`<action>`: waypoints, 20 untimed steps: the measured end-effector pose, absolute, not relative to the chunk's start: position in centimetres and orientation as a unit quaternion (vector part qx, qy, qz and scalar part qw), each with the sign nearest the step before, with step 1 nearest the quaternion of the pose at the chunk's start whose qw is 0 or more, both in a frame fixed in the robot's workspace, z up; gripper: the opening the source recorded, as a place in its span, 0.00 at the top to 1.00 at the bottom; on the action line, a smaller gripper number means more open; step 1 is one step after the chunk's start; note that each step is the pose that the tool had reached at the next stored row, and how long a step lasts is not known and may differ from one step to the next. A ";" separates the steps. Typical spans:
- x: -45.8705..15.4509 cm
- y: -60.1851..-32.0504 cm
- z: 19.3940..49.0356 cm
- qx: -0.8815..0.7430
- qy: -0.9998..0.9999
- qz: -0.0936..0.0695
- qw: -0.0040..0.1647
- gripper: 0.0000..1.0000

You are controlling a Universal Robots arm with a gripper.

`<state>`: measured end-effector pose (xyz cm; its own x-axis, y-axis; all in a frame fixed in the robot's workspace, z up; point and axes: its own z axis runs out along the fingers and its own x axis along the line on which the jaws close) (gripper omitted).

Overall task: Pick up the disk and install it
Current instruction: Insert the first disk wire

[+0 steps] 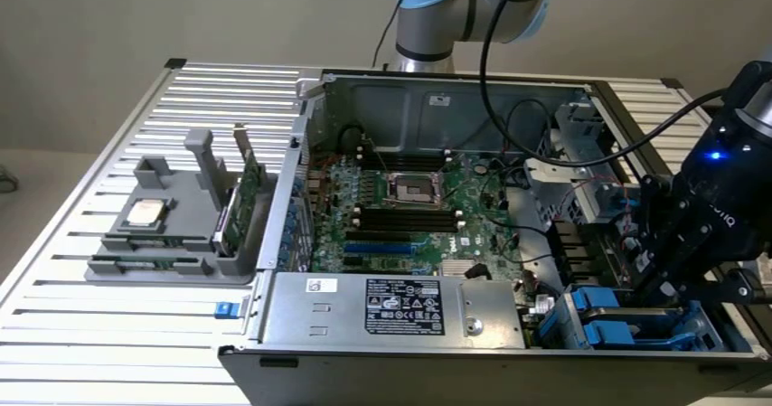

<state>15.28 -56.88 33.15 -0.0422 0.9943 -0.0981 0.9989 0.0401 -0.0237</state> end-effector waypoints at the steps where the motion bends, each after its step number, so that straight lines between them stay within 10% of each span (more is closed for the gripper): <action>1: 15.3 -56.9 33.1 0.692 0.721 -0.043 0.027 0.83; 20: 15.3 -56.9 33.1 0.692 0.719 -0.054 0.015 0.83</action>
<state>15.28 -56.88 33.07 -0.0409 0.9945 -0.0968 0.9978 0.0355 -0.0563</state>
